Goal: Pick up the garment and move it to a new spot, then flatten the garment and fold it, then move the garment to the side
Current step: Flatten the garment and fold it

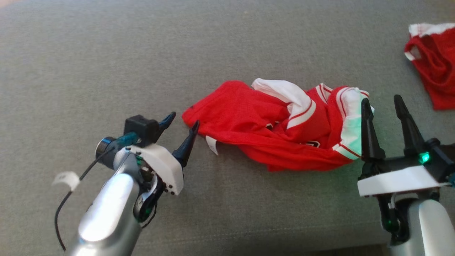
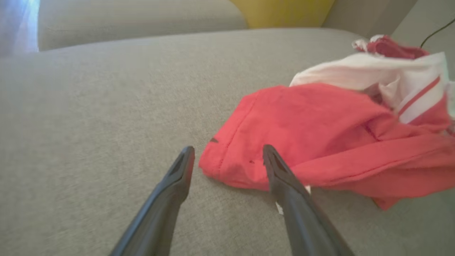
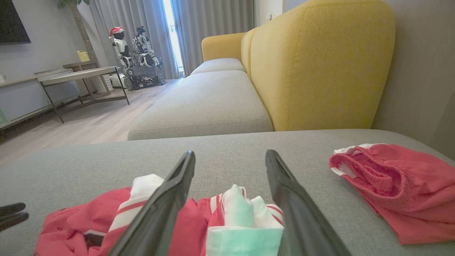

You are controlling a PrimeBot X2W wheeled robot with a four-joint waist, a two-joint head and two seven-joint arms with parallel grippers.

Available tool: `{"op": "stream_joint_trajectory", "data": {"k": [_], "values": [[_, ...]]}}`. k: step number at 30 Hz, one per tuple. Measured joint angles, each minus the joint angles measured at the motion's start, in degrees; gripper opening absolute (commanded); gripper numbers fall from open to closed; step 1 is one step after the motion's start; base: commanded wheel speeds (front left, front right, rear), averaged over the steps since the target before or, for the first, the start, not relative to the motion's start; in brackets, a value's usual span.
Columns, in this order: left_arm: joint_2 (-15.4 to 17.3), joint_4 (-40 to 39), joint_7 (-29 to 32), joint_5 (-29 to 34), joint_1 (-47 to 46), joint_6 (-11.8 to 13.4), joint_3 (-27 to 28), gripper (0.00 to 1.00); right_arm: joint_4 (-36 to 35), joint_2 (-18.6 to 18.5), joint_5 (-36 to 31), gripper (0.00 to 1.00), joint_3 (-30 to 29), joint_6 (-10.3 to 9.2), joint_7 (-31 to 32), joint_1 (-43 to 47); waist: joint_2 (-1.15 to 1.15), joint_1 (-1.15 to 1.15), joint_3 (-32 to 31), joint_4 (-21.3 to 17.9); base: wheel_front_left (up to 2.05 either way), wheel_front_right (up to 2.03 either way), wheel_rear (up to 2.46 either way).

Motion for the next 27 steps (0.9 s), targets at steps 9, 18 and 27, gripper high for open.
{"op": "stream_joint_trajectory", "data": {"k": [9,18,27], "values": [[0.25,9.25,1.94,-1.45,-6.38,-0.51,-2.86,0.80,1.01,-0.01,0.90,1.00,1.01,0.00,-0.64,-1.59,0.00,0.00,2.45,-3.50,0.00,0.00,0.00],[1.40,11.07,-0.33,-1.56,-7.47,0.57,-2.63,0.00,1.10,-0.01,0.93,1.00,-0.34,0.00,-1.03,-1.59,0.00,0.00,2.72,-3.03,0.00,0.00,0.00],[2.53,11.31,-3.20,-3.92,-7.87,5.68,2.54,0.00,0.71,0.00,0.96,1.00,-0.46,0.00,-0.94,-1.58,0.00,0.00,2.65,-1.62,0.00,0.00,0.00]]}}
